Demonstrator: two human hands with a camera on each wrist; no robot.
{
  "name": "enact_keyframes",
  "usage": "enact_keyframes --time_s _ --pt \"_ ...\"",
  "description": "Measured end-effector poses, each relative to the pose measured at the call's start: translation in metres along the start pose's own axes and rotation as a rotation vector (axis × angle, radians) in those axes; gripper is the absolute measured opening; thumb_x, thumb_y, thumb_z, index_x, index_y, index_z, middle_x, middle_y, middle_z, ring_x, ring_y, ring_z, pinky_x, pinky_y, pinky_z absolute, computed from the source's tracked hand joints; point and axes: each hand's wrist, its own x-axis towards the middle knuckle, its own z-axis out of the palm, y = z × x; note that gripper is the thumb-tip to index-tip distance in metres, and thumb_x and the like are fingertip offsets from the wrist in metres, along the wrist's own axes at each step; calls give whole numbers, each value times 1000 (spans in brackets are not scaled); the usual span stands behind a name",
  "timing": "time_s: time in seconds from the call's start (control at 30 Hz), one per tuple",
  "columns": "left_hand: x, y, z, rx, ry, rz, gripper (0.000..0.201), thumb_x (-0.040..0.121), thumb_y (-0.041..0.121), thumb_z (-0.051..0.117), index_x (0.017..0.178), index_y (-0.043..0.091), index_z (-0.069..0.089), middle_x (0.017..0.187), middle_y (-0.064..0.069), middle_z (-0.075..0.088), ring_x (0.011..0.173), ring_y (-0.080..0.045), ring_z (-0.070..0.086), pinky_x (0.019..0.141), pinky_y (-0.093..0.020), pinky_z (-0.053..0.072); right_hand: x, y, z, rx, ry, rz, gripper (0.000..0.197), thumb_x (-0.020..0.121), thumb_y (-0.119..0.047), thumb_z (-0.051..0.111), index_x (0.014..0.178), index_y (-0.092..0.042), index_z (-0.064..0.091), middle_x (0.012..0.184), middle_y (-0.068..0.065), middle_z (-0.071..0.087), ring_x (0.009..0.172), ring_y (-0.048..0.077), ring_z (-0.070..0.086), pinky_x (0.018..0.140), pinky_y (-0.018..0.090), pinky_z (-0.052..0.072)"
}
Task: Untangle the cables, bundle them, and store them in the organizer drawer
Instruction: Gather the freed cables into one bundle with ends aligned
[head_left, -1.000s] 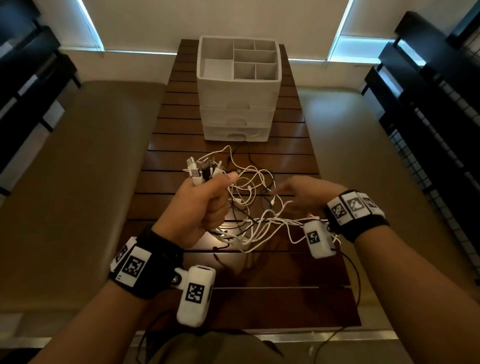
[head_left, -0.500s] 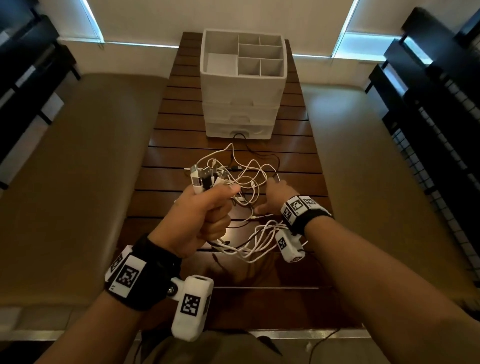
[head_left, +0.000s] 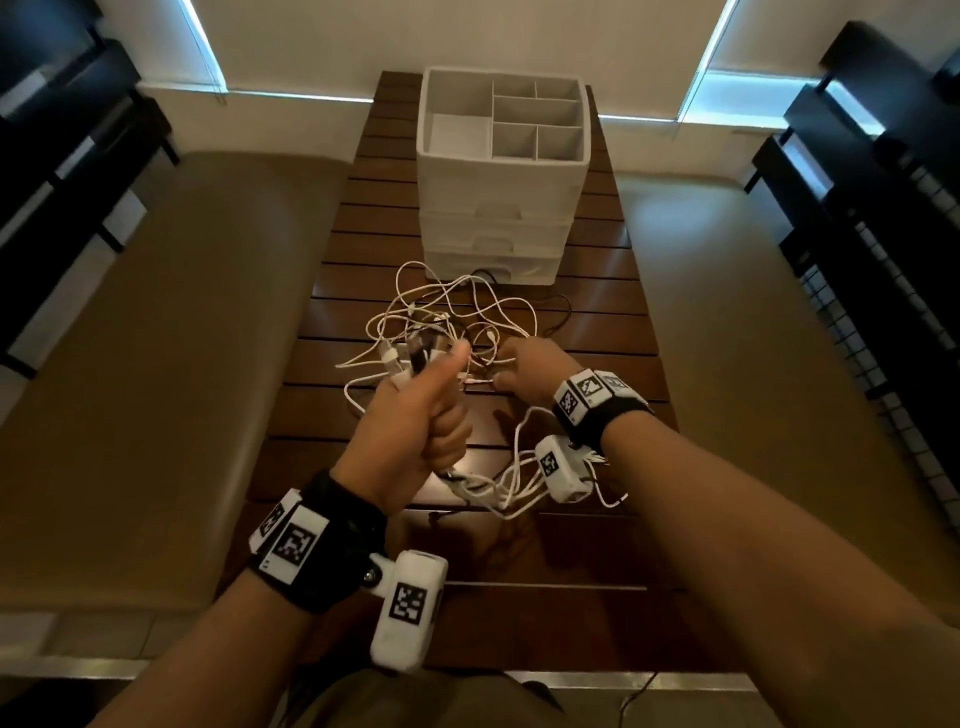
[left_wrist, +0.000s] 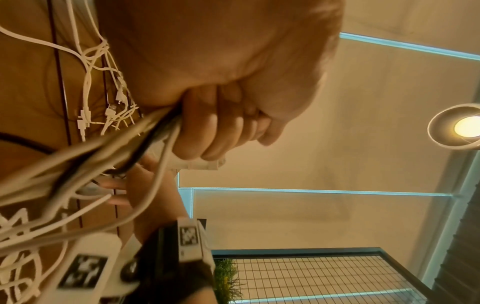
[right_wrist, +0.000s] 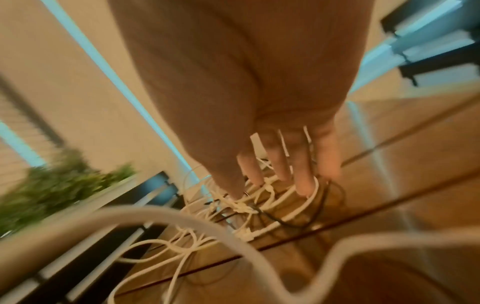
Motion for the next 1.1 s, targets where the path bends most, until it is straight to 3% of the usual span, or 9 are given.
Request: enact_keyframes --time_s 0.1,0.27,0.33,0.47,0.57,0.77,0.87,1.0,1.1 --pt "12 4 -4 -45 54 71 61 102 57 54 62 18 29 48 3 20 36 -11 19 38 -24 15 -28 -12 -15 137 213 -160 37 99 -54 58 117 -25 72 114 -3 66 106 15 64 97 45 53" --pt "23 14 -5 -74 104 201 62 106 59 41 63 15 31 48 1 23 35 -12 23 37 -21 29 -92 -48 -31 778 -325 -507 37 106 -53 49 122 -27 70 123 -2 73 119 16 68 113 47 46" --pt "27 17 -5 -138 78 219 62 106 58 44 61 17 30 50 1 19 37 -12 18 37 -23 18 -100 -53 -20 628 -345 -501 29 99 -52 63 118 -31 64 113 -1 73 100 13 72 94 38 58" --pt "30 31 -14 -170 54 188 63 106 52 51 57 22 25 49 4 14 38 -11 13 37 -24 11 -94 -34 13 233 56 -480 23 102 -46 63 89 -26 63 72 -10 60 63 2 55 61 31 45" --pt "26 37 -21 -115 76 167 63 106 49 54 59 24 19 47 6 15 39 -11 11 39 -25 9 -88 -19 14 -35 206 -422 32 101 -53 56 98 -26 71 75 -7 66 69 15 60 65 35 53" --pt "11 74 -62 -34 206 213 62 104 52 56 64 25 16 48 6 16 42 -12 9 43 -28 7 -101 81 -8 -189 57 51 24 97 -24 55 90 -13 75 87 11 71 82 33 65 69 38 50" --pt "11 68 -65 17 219 221 58 103 52 58 63 26 26 49 7 19 38 -9 15 39 -25 10 -104 88 -4 -159 47 88 27 99 -26 52 81 -15 69 80 8 63 81 32 63 70 41 52" --pt "17 59 -57 -20 190 217 58 104 50 58 60 26 28 48 8 20 37 -9 17 37 -22 14 -102 79 0 -300 -23 58 27 95 -50 60 103 -26 68 95 5 66 96 31 66 78 40 55" --pt "18 47 -49 -33 173 211 57 105 48 57 60 26 29 49 7 20 38 -10 16 38 -23 13 -99 59 -8 -284 -231 7 76 78 -70 74 135 -26 51 131 4 56 126 28 54 102 46 49"
